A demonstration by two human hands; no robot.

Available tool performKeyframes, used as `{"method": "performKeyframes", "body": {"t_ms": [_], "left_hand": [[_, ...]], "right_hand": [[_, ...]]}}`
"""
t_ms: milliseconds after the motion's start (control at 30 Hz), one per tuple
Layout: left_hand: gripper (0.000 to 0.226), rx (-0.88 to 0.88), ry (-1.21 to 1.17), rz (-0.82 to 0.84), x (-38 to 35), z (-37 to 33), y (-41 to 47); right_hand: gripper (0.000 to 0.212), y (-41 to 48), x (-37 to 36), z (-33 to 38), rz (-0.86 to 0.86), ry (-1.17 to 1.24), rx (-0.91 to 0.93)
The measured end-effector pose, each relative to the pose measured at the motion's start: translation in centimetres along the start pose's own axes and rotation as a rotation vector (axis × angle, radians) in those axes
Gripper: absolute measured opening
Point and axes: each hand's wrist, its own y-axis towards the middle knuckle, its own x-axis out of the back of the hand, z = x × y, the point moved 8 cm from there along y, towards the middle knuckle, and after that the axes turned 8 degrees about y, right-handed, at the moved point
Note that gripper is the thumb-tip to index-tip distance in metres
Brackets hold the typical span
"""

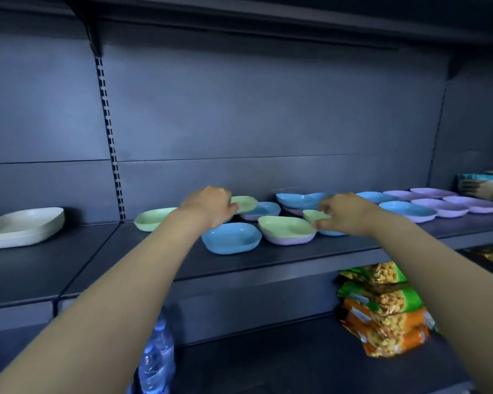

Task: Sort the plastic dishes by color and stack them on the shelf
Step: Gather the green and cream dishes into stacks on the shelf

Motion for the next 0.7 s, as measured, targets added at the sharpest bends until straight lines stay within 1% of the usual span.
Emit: {"method": "performKeyframes", "body": {"t_ms": [33, 133, 167, 267, 367, 433, 533, 700], "left_hand": [[0.04, -0.008, -0.019, -0.007, -0.6, -0.8, 1.0], [0.038, 0.002, -0.091, -0.013, -2.5, -2.6, 3.9], [0.037, 0.013, -0.109, -0.014, -3.1, -3.0, 4.8], [0.036, 0.058, -0.154, -0.002, -5.2, -3.8, 7.4], [0.046, 0.15, -0.229, 0.025, -7.5, -4.3, 9.4], [0.048, 0.219, -0.282, 0.065, -8.9, -4.6, 10.0], [0.044, 0.292, -0.275, 0.139, -10.5, -5.0, 10.1], [0.036, 0.416, -0.258, 0.177, -11.3, -4.7, 10.0]], "right_hand": [[0.02, 0.7, -0.3, -1.1, 0.0, 0.02, -0.013], [0.037, 3.5, -0.8, -4.1, -0.011, 0.076, -0.015], [0.038, 4.5, -0.7, -5.0, -0.035, 0.089, -0.024], [0.036, 7.2, -0.4, -7.7, -0.093, 0.18, -0.058], [0.032, 9.3, -0.9, -10.7, -0.13, 0.282, -0.1], [0.03, 10.4, -1.6, -12.5, -0.156, 0.358, -0.121], [0.024, 11.7, -2.7, -14.9, -0.166, 0.446, -0.142], [0.026, 13.3, -2.1, -18.6, -0.21, 0.473, -0.159]]}}
